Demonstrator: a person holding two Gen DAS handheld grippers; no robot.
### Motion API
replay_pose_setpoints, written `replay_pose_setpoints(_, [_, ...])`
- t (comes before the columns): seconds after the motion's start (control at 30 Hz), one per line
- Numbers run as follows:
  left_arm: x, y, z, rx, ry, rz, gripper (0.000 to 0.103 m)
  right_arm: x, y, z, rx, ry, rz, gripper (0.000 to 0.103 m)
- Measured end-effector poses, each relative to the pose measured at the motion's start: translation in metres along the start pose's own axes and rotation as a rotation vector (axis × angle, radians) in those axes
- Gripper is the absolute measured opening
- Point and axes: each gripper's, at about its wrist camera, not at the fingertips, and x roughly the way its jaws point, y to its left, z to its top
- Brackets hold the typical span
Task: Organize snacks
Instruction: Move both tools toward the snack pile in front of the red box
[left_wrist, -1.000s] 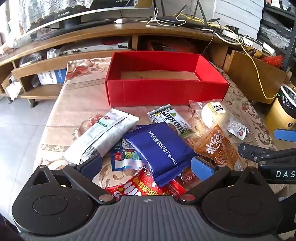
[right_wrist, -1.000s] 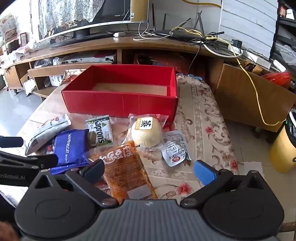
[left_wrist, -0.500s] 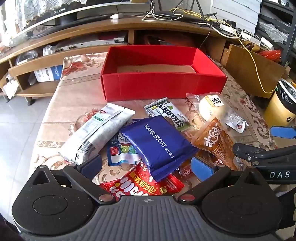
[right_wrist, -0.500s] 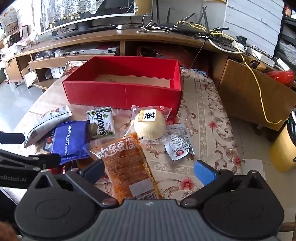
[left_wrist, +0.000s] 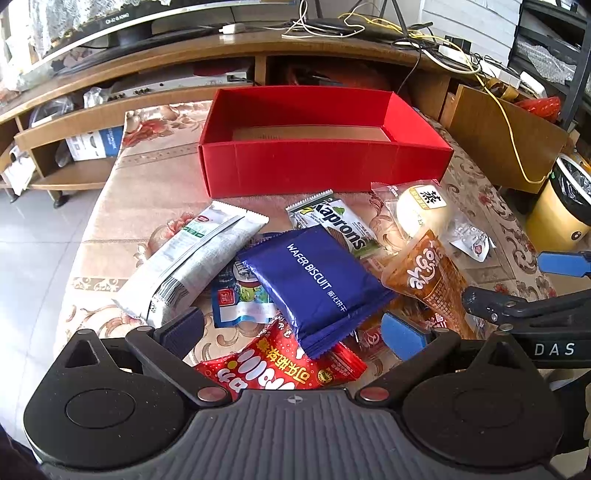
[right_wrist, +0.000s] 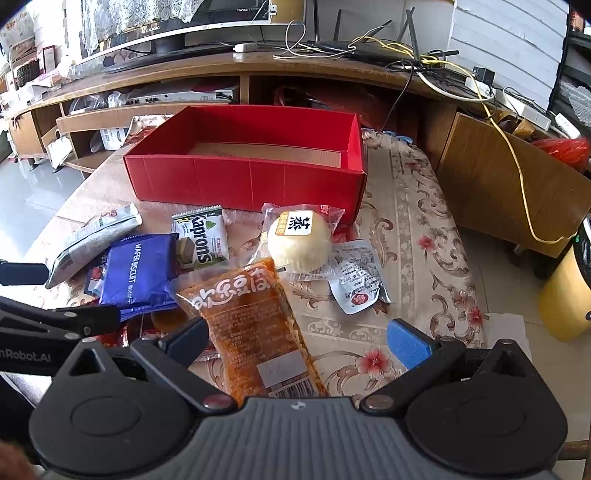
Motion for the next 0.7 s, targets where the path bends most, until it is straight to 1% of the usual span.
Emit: replay_pose_setpoints(0.7, [0.0019, -0.0016, -0.0016, 0.007, 0.013, -0.015, 0.103, 0.0066, 0.0022, -0.0009, -0.016, 0.036, 0.005, 0.100])
